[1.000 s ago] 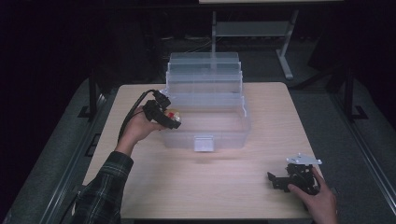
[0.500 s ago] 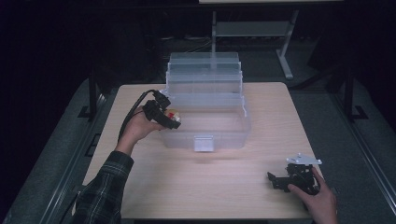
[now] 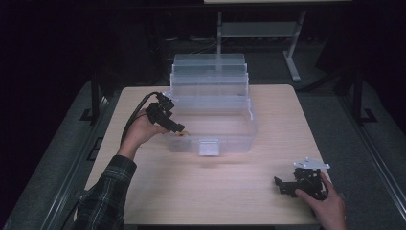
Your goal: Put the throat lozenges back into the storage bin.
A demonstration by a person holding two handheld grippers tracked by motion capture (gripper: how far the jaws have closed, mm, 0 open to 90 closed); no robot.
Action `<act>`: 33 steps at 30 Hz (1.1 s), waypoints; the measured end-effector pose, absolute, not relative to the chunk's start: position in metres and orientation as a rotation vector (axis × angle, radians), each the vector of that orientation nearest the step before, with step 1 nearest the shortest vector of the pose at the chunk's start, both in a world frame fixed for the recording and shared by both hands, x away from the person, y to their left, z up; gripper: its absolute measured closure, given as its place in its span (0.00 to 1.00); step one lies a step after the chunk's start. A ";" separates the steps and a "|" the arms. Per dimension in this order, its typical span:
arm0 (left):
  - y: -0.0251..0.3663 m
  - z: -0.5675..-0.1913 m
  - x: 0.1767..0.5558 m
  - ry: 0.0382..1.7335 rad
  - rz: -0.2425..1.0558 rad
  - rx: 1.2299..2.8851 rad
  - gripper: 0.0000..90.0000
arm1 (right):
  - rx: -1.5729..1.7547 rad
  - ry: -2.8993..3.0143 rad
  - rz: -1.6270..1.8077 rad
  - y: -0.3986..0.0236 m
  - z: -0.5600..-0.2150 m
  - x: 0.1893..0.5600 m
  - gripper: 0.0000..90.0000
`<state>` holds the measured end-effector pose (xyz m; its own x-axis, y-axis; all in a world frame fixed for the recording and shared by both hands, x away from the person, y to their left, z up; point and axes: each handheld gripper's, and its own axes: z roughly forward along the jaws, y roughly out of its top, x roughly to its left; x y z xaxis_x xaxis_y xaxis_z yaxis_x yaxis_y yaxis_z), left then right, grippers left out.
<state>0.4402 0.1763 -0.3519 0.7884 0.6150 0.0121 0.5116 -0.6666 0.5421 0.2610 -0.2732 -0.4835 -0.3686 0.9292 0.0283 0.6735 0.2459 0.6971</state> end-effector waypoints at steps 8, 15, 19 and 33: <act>0.179 -0.346 0.437 0.830 0.272 2.425 0.19 | 1.468 2.133 0.890 -0.273 -0.484 0.261 0.00; 0.178 -0.343 0.432 0.829 0.289 2.417 0.13 | 1.468 2.133 0.891 -0.273 -0.484 0.261 0.00; 0.180 -0.340 0.429 0.819 0.314 2.419 0.12 | 1.468 2.133 0.891 -0.273 -0.484 0.261 0.00; 0.194 -0.339 0.408 0.841 0.357 2.375 0.12 | 1.467 2.133 0.891 -0.273 -0.484 0.261 0.00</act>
<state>0.4077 0.1945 -0.3387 0.7644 0.6425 0.0535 0.4847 -0.6274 0.6094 0.2612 -0.2731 -0.4836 -0.3685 0.9292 0.0283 0.6735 0.2458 0.6971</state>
